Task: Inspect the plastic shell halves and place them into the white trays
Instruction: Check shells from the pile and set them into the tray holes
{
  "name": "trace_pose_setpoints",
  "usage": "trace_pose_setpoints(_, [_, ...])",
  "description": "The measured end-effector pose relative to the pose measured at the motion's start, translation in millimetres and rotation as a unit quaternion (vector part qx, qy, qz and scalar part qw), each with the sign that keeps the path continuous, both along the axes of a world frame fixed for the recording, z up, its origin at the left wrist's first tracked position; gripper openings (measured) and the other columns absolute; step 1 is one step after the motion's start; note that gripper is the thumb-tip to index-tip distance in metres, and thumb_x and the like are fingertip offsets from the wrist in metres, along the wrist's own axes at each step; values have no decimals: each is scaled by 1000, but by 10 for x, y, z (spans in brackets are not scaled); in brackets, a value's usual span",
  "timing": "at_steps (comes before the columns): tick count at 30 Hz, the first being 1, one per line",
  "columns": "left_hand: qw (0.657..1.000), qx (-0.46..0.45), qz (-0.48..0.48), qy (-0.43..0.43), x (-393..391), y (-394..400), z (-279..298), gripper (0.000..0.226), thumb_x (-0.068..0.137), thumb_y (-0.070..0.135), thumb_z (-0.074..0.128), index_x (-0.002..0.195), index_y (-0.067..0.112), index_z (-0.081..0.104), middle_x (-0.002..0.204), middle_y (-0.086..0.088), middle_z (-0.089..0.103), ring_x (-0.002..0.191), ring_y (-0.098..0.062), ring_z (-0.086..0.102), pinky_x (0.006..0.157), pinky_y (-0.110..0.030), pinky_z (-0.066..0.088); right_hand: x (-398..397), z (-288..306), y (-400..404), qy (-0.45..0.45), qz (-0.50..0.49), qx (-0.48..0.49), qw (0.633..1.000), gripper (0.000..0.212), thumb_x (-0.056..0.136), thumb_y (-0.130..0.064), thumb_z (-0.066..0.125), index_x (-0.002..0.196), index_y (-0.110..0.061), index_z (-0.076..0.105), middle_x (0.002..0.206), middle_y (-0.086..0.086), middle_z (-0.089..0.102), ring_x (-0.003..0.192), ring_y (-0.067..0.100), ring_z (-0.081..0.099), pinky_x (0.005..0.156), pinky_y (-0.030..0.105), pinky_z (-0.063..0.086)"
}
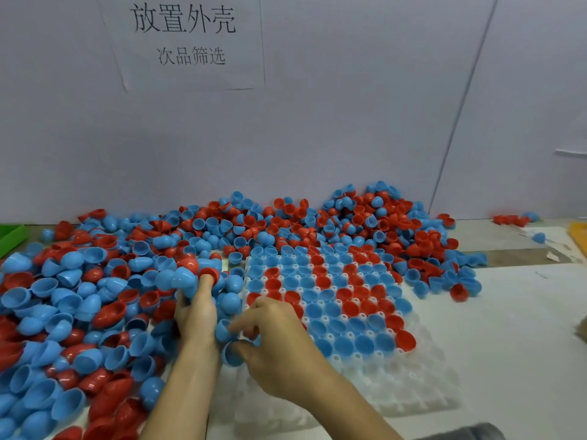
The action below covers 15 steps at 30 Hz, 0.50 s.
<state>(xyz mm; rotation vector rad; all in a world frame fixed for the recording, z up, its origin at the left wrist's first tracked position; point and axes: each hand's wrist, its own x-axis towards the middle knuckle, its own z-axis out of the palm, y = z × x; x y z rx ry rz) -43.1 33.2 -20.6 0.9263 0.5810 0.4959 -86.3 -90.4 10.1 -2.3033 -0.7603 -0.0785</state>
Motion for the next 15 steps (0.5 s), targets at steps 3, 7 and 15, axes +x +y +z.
trace_pose_setpoints(3, [998,-56,-12,-38,0,-21,12,14,93,11,63,96,24,67,104,-5,70,83,-19,70,68,-36,61,39,86,-253,-8,-36,-10,999,8,92,-20,67,95,-19,75,88,-11,55,79,6,50,69,18,46])
trace_pose_setpoints(7, [994,-77,-34,-68,-2,-30,17,18,96,9,60,106,22,66,112,-5,68,86,-16,68,57,-26,61,193,351,-1060,0,-131,-57,990,10,93,-15,67,87,-10,74,81,-6,66,74,8,61,63,12,49])
trace_pose_setpoints(15, [990,-84,-87,-73,-12,-70,16,34,98,7,57,131,12,60,121,-11,66,103,-26,68,72,-36,62,431,228,-2104,82,-263,-309,910,8,92,-13,67,87,-14,73,77,-2,64,67,9,61,57,16,43])
